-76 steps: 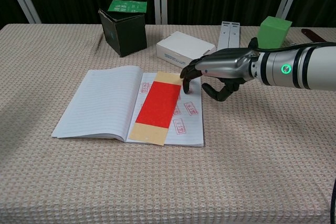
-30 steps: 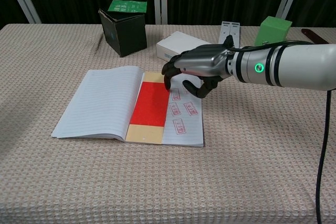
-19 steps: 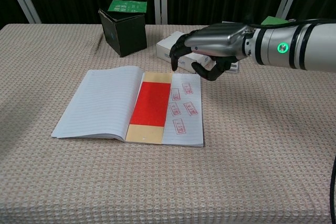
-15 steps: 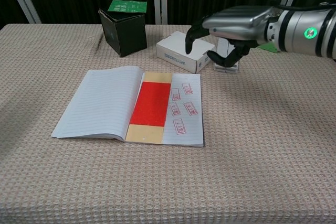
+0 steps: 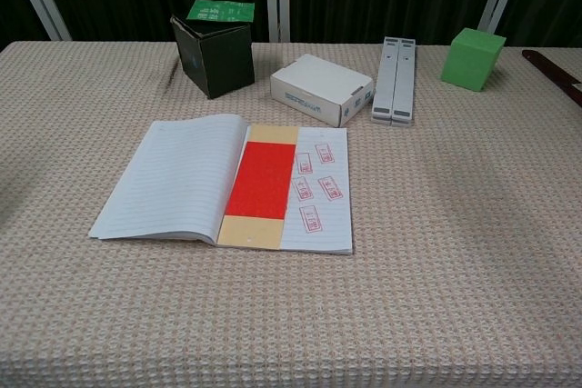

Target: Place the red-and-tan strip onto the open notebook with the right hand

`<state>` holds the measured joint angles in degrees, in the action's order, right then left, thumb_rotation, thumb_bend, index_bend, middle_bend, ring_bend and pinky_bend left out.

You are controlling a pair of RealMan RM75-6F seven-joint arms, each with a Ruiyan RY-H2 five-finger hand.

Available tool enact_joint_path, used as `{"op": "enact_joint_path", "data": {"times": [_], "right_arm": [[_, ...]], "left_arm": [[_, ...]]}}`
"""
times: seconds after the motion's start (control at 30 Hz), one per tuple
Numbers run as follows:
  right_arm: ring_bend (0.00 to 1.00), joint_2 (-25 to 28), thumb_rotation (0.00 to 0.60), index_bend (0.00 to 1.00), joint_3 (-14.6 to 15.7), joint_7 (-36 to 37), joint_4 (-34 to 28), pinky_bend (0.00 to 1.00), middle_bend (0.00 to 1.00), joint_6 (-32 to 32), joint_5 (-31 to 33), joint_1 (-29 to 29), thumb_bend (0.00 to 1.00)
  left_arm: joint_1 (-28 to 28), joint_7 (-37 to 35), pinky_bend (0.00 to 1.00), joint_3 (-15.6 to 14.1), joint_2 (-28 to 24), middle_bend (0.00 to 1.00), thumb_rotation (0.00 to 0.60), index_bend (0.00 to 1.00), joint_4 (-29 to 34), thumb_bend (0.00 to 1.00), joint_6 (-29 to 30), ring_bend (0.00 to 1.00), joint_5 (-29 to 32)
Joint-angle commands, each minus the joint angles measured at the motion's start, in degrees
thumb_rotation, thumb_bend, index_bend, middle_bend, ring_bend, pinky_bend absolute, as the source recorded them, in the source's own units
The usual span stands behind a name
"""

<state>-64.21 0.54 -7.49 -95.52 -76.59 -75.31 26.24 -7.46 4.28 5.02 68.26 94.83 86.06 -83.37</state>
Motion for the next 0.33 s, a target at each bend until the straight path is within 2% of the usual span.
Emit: {"op": "enact_joint_path", "data": {"times": [0.03, 0.23, 0.33], "right_arm": [[0.0, 2.5, 0.6, 0.0, 2.4, 6.3, 0.0, 0.0, 0.05, -6.5, -1.1, -7.4, 0.27], [0.0, 2.4, 0.6, 0.0, 3.8, 12.0, 2.8, 0.0, 0.05, -11.9, -4.6, -13.7, 0.28], [0.0, 2.2, 0.6, 0.0, 3.6, 12.6, 3.5, 0.0, 0.06, -12.1, -5.9, -14.5, 0.28]], "left_arm": [[0.9, 0.1, 0.22, -0.3, -0.2, 0.23, 0.6, 0.3, 0.1, 0.12, 0.7, 0.16, 0.3], [3.0, 1.5, 0.21, -1.9, -0.3, 0.23, 0.6, 0.3, 1.2, 0.12, 3.1, 0.16, -1.0], [3.6, 2.5, 0.21, -2.6, -0.5, 0.23, 0.6, 0.3, 1.8, 0.12, 3.6, 0.16, -1.9]]}}
